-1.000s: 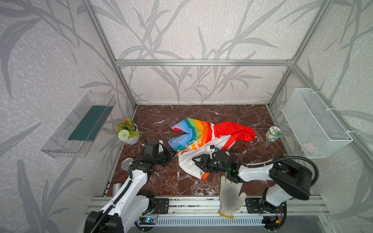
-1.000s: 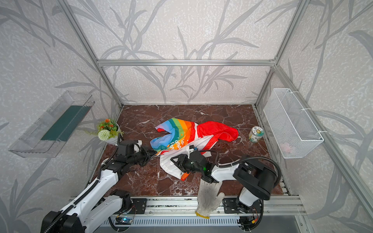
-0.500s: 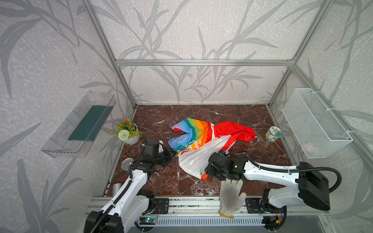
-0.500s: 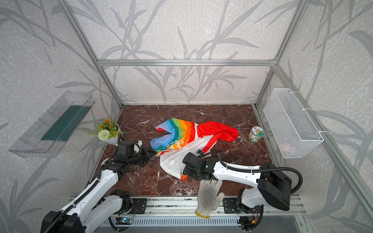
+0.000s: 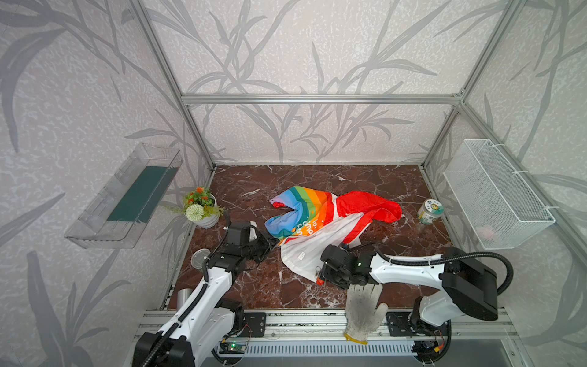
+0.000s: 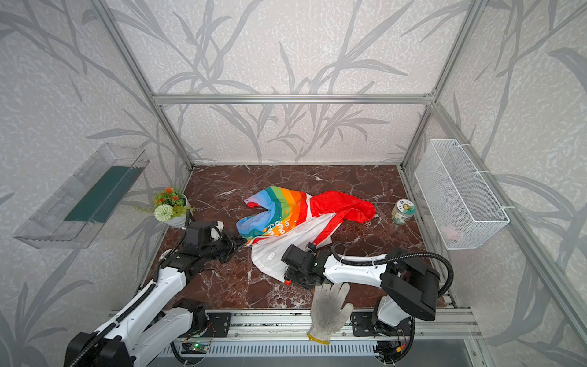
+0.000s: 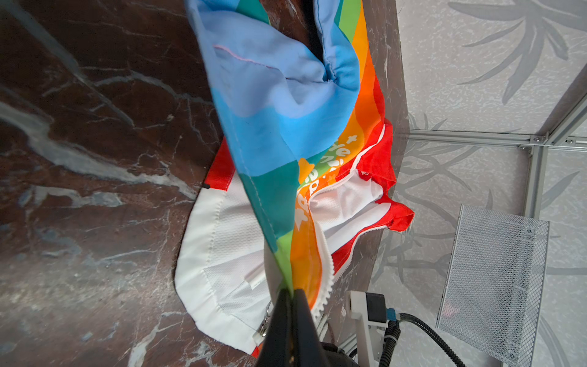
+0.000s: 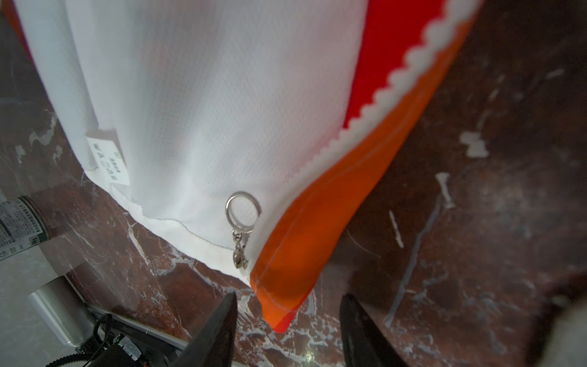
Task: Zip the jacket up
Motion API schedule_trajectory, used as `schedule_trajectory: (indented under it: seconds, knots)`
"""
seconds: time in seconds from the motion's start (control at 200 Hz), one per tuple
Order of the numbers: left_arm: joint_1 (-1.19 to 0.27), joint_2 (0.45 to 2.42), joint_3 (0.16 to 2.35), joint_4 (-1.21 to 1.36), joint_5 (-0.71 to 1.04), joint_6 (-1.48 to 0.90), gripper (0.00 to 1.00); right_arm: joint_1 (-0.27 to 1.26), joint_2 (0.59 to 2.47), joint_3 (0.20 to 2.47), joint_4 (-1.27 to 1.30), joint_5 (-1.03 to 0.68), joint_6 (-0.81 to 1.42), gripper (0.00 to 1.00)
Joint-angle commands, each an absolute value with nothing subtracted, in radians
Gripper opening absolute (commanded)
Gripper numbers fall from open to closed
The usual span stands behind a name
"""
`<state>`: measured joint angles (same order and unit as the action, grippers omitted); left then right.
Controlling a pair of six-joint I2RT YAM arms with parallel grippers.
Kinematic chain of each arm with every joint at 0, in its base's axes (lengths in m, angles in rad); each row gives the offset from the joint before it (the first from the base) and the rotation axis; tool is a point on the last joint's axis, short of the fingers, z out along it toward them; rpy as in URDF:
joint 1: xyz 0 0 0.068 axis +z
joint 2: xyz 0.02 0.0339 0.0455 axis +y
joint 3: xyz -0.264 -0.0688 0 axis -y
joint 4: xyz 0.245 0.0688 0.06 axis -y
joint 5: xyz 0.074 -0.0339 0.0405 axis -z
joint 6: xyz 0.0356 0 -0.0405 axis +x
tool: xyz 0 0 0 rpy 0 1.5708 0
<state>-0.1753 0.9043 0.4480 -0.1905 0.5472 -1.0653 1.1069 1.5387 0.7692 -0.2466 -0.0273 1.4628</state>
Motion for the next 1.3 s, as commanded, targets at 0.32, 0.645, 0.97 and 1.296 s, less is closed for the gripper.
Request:
schedule_trajectory:
  seconds: [0.32, 0.645, 0.97, 1.296]
  knots:
    - [-0.174, 0.884, 0.459, -0.211, 0.534, -1.052, 0.00, 1.119, 1.599, 0.773, -0.145, -0.043, 1.494, 0.38]
    - [-0.173, 0.874, 0.459, -0.221, 0.531, -1.052, 0.00, 1.117, 1.594, 0.715, -0.068, -0.028, 1.514, 0.08]
    - [-0.174, 0.858, 0.483, -0.202, 0.557, -1.082, 0.00, 1.101, 1.475, 0.565, 0.292, 0.034, 1.405, 0.00]
    - [-0.176, 0.846, 0.600, -0.069, 0.622, -1.203, 0.00, 0.995, 1.323, 0.452, 0.828, -0.049, 1.005, 0.00]
